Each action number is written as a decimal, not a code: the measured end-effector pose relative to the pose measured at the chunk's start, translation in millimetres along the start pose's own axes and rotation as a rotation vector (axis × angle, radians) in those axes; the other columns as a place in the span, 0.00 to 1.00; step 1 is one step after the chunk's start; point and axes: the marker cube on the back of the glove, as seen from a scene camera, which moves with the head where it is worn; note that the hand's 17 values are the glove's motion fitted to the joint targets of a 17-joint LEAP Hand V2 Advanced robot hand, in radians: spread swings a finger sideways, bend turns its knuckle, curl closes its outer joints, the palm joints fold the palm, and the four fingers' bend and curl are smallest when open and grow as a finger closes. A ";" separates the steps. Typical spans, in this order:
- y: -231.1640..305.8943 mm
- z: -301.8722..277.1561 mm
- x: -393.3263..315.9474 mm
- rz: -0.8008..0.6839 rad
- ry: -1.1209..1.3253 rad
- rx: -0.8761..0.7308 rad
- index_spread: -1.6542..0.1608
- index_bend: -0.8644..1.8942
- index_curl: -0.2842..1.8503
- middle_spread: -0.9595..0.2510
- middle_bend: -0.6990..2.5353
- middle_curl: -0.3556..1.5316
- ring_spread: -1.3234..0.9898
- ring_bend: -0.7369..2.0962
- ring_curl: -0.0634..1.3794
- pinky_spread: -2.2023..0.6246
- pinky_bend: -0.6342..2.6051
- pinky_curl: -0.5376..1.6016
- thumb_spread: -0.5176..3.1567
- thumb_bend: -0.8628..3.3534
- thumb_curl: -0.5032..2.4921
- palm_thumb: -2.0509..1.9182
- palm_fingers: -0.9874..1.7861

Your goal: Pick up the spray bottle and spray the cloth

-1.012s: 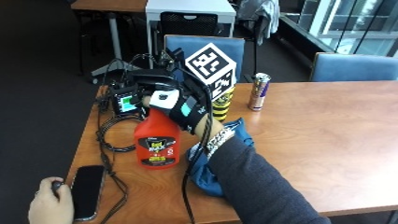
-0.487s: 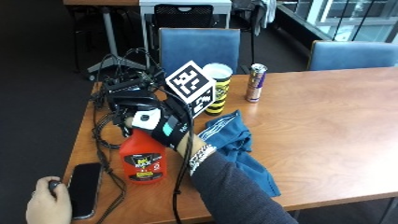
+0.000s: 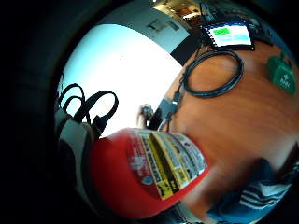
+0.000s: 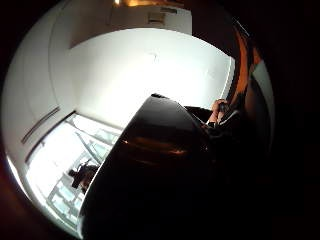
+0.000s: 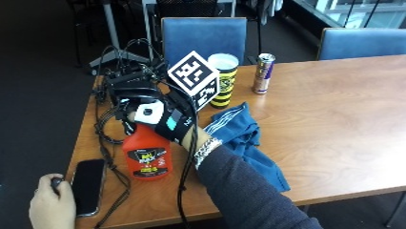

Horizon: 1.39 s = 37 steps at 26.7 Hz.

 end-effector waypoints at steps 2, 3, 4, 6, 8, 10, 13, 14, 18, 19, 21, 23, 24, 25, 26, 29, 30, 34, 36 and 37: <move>1.1 0.6 0.8 0.001 -0.001 0.001 0.73 0.37 0.40 0.62 0.42 0.47 0.48 0.49 0.37 0.67 0.33 0.43 0.22 0.20 0.42 0.77 0.83; 2.0 1.7 1.2 0.005 -0.003 0.000 0.73 0.37 0.40 0.62 0.43 0.47 0.48 0.49 0.37 0.67 0.33 0.43 0.23 0.20 0.42 0.77 0.83; 2.5 2.9 1.6 0.010 -0.005 0.000 0.73 0.37 0.40 0.62 0.43 0.47 0.48 0.49 0.37 0.67 0.33 0.43 0.23 0.20 0.42 0.77 0.83; 2.6 4.7 2.4 0.018 -0.007 -0.001 0.73 0.37 0.40 0.62 0.43 0.47 0.48 0.49 0.37 0.67 0.33 0.43 0.23 0.20 0.42 0.77 0.83; 2.2 5.2 2.9 0.019 -0.008 -0.003 0.73 0.37 0.40 0.62 0.43 0.47 0.48 0.49 0.37 0.67 0.33 0.43 0.23 0.20 0.42 0.77 0.83; 2.9 3.9 3.5 0.019 -0.010 0.000 0.73 0.37 0.40 0.62 0.43 0.47 0.48 0.49 0.37 0.67 0.33 0.43 0.23 0.20 0.42 0.77 0.83; 7.6 0.9 9.7 0.035 -0.012 0.018 0.73 0.37 0.40 0.62 0.43 0.47 0.48 0.49 0.37 0.67 0.33 0.43 0.23 0.20 0.42 0.77 0.83; 10.2 0.6 13.5 0.043 -0.012 0.023 0.73 0.37 0.40 0.62 0.43 0.47 0.48 0.49 0.37 0.67 0.33 0.43 0.23 0.20 0.42 0.77 0.83; 23.9 1.6 25.0 0.072 -0.014 0.022 0.73 0.38 0.40 0.62 0.42 0.46 0.48 0.48 0.36 0.67 0.33 0.43 0.23 0.20 0.42 0.77 0.83; 26.7 1.7 26.6 0.073 -0.013 0.019 0.73 0.38 0.40 0.62 0.42 0.46 0.48 0.48 0.36 0.67 0.33 0.43 0.23 0.20 0.42 0.77 0.83; 29.8 0.6 29.0 0.071 -0.002 0.013 0.73 0.39 0.40 0.61 0.41 0.46 0.48 0.47 0.36 0.67 0.33 0.43 0.23 0.19 0.42 0.77 0.82; 30.1 -1.6 29.9 0.073 0.016 0.002 0.73 0.39 0.41 0.62 0.41 0.46 0.48 0.47 0.36 0.68 0.33 0.43 0.23 0.20 0.42 0.77 0.82; 30.0 -2.8 29.8 0.077 0.024 -0.010 0.73 0.40 0.41 0.61 0.40 0.45 0.48 0.46 0.36 0.69 0.32 0.43 0.24 0.19 0.42 0.76 0.80; 30.1 -3.9 29.4 0.080 0.031 -0.026 0.73 0.40 0.41 0.61 0.39 0.45 0.48 0.46 0.36 0.70 0.31 0.43 0.24 0.19 0.42 0.76 0.79; 30.5 -4.8 28.9 0.083 0.037 -0.043 0.73 0.40 0.41 0.61 0.39 0.45 0.48 0.46 0.36 0.70 0.31 0.42 0.24 0.19 0.41 0.76 0.78; 33.0 -7.4 27.9 0.094 0.061 -0.070 0.73 0.37 0.40 0.61 0.38 0.45 0.48 0.47 0.36 0.73 0.29 0.42 0.26 0.19 0.41 0.75 0.74; 34.2 -9.1 28.5 0.100 0.074 -0.076 0.73 0.37 0.40 0.61 0.38 0.45 0.48 0.47 0.36 0.73 0.28 0.42 0.26 0.19 0.41 0.75 0.73; 43.8 -23.2 37.2 0.135 0.153 -0.116 0.73 0.34 0.37 0.61 0.37 0.44 0.49 0.45 0.35 0.76 0.27 0.41 0.30 0.19 0.39 0.73 0.68; 52.3 -33.1 39.9 0.151 0.212 -0.120 0.73 0.31 0.35 0.63 0.35 0.43 0.50 0.44 0.35 0.79 0.29 0.43 0.32 0.19 0.38 0.72 0.59; 57.2 -38.2 40.0 0.158 0.244 -0.117 0.73 0.32 0.35 0.64 0.35 0.43 0.51 0.43 0.36 0.79 0.30 0.44 0.32 0.19 0.38 0.71 0.57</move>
